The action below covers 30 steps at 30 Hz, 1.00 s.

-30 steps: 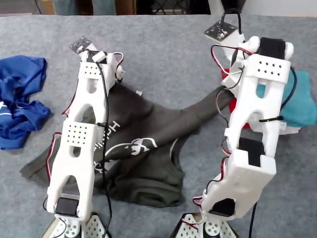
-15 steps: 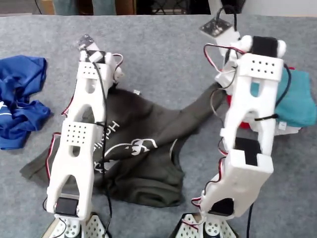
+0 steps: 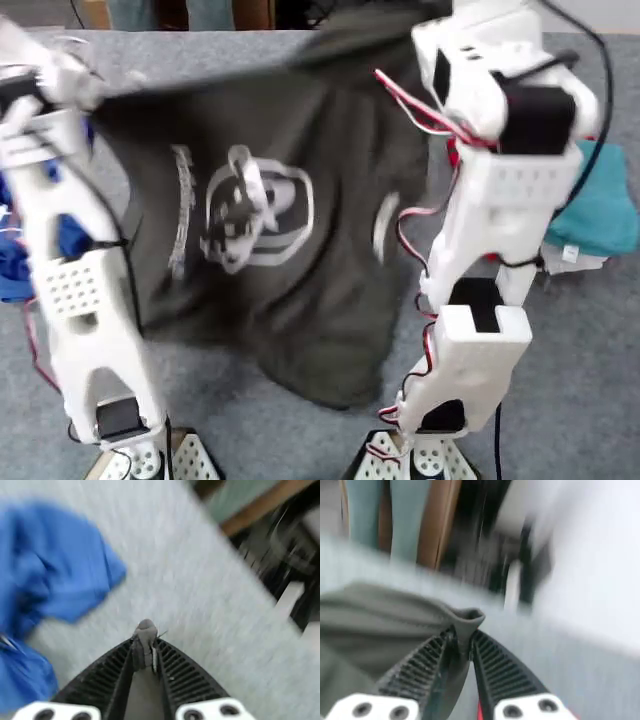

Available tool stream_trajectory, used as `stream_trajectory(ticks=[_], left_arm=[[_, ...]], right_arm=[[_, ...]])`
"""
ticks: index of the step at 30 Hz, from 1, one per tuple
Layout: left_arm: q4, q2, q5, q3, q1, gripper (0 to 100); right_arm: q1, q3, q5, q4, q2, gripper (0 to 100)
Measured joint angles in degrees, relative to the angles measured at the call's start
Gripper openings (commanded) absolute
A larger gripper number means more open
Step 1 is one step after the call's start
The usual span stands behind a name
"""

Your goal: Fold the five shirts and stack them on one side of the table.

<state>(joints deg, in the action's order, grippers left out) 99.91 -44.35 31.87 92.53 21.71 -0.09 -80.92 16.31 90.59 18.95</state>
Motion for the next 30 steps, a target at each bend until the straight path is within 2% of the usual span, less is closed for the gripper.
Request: stream_trajectory(ticks=[5, 13, 17, 23, 30], left_arm=[[0.53, 16.35, -8.26, 0.09, 3.69, 3], [0.53, 38.15, -20.31, 0.70, 8.18, 3], [0.53, 47.12, -23.30, -2.90, 11.34, 3], [0.53, 65.05, -28.13, -19.52, 12.75, 3], [-0.62, 90.81, -30.07, -50.46, 13.10, 3]], right_arm=[[0.00, -11.78, -0.62, -1.05, -0.53, 1.3], [0.00, -12.13, -0.62, -2.90, -13.45, 1.3], [0.09, -12.22, -0.62, -5.71, -20.84, 1.3], [0.09, -12.48, -0.62, -8.26, -29.89, 1.3], [0.09, -8.00, 3.34, -9.85, -30.07, 1.3]])
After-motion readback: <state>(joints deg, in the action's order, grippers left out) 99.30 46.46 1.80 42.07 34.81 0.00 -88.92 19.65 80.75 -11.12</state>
